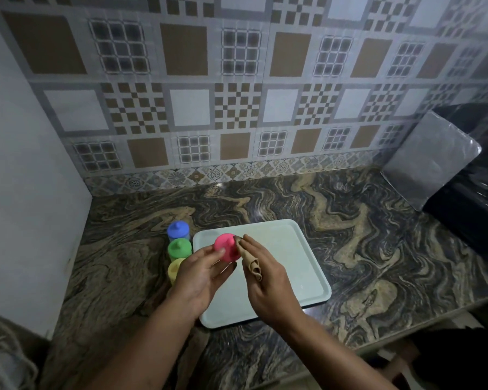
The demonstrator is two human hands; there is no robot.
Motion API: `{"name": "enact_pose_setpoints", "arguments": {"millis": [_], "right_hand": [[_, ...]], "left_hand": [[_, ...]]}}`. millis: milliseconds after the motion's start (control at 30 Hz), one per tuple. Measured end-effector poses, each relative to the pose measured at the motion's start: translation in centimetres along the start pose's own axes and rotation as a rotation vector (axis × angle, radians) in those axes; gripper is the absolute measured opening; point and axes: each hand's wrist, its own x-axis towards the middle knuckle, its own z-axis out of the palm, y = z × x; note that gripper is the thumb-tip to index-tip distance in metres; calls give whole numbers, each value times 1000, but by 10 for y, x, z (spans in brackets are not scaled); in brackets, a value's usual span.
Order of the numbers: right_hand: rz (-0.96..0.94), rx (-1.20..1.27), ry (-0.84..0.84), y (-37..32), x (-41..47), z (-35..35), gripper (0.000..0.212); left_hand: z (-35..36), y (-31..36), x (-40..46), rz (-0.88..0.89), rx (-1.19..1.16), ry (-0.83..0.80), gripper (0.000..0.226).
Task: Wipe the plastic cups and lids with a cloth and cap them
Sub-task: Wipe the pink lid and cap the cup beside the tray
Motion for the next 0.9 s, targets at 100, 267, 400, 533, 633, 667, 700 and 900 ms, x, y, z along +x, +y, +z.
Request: {"name": "enact_pose_setpoints", "arguments": {"millis": [100,267,400,533,633,667,700,900], "right_hand": [[50,22,-11,9,0,-4,46],[113,164,-70,5,-8,-6,52],[370,443,39,-7,19,-10,55],[316,446,74,-7,13,-12,58],[571,658,222,25,47,-34,31],[697,738,245,37,63,-45,31],[744,788,230,43,71,-58,35],[-22,254,-4,47,30,-74,45]], "left_hand": [[12,-5,0,-17,-46,-14,22],[39,-32,4,329,259,187,6],[57,-40,12,643,631,252,5],[66,-40,22,670,719,241,5],[83,-48,17,621,718,85,8],[84,-51,15,604,714,47,10],[83,-52,15,593,709,52,12],[88,-61,19,530,661,110,16]]}}
